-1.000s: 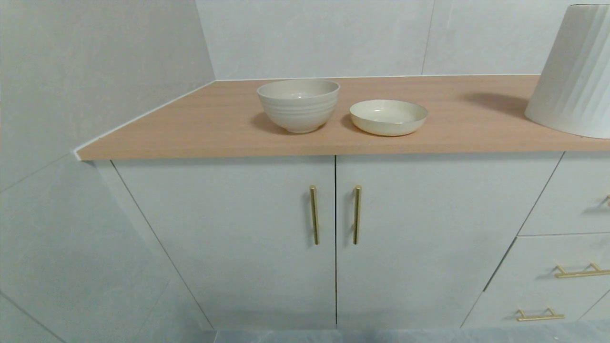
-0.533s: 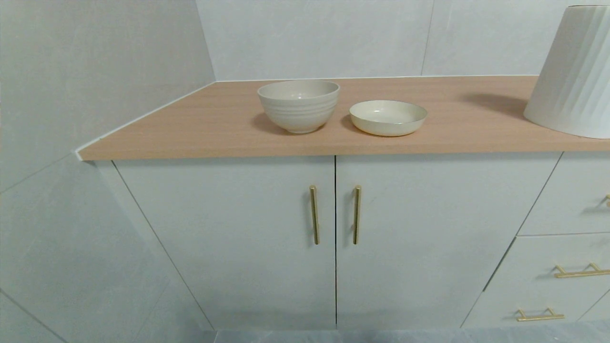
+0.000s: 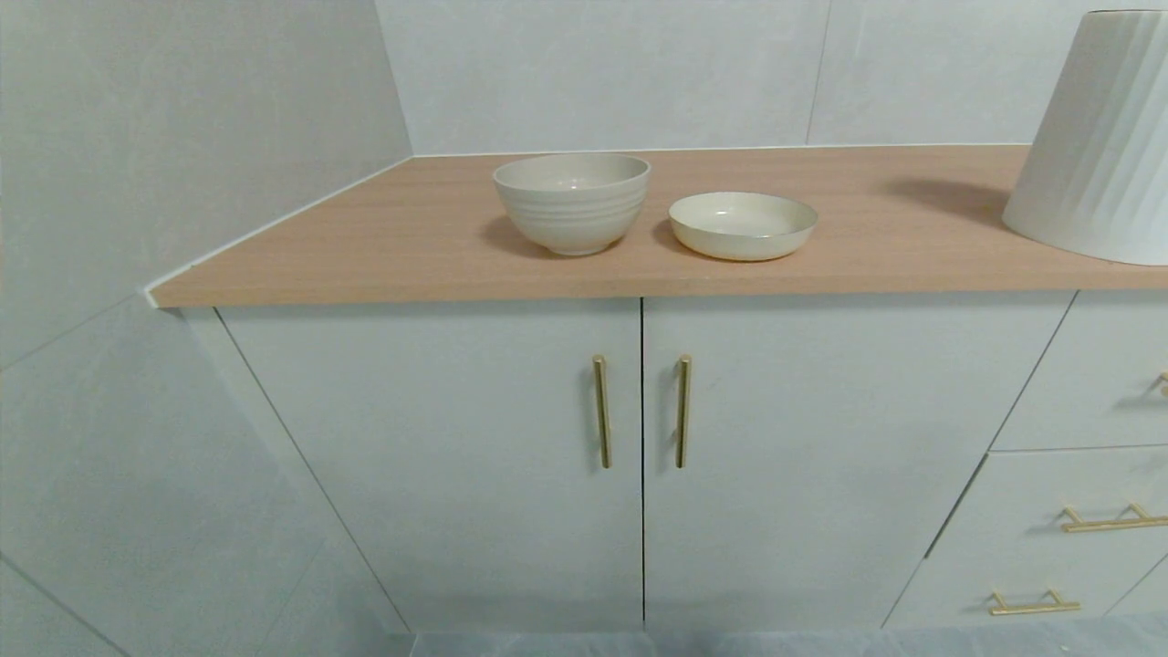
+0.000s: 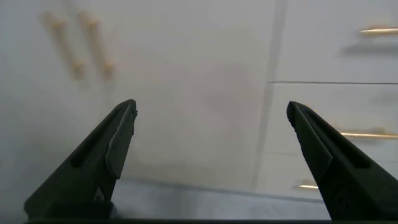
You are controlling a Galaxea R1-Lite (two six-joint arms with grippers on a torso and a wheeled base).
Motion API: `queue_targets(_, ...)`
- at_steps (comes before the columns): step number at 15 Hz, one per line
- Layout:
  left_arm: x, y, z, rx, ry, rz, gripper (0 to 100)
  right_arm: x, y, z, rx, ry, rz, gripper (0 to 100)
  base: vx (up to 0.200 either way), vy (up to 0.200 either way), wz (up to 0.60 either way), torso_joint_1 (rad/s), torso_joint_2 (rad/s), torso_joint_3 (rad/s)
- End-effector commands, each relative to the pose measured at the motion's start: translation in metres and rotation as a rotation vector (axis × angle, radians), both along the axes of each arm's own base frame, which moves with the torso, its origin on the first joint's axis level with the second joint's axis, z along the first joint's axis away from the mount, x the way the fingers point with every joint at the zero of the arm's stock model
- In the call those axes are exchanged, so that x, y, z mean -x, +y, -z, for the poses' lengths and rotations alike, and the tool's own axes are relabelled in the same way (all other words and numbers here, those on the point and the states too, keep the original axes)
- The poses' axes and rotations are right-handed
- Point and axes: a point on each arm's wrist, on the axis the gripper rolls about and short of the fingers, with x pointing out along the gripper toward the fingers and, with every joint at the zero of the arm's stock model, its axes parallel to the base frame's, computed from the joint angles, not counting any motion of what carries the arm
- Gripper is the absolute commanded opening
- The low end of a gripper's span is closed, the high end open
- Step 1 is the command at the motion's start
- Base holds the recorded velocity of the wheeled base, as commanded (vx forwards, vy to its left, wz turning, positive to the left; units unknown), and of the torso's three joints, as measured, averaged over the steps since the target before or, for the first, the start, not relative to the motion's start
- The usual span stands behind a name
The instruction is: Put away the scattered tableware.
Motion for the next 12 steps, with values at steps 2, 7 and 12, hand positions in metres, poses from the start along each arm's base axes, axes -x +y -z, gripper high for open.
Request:
queue_targets(2,0.000,0.000,0.000,0.000,0.000,-0.001,100,-0.018,0.002,-0.008,0.002,0.165,-0.178,100,0.000,0.000,0.00,0.000,0.00,0.000)
queue_targets(7,0.000,0.000,0.000,0.002,0.000,-0.001,100,-0.097,0.015,-0.061,0.000,0.483,-0.335,100,0.000,0.000,0.00,0.000,0.00,0.000)
queue_targets(12,0.000,0.000,0.000,0.002,0.000,-0.001,100,-0.185,0.057,-0.074,0.040,0.499,-0.496,100,0.000,0.000,0.00,0.000,0.00,0.000)
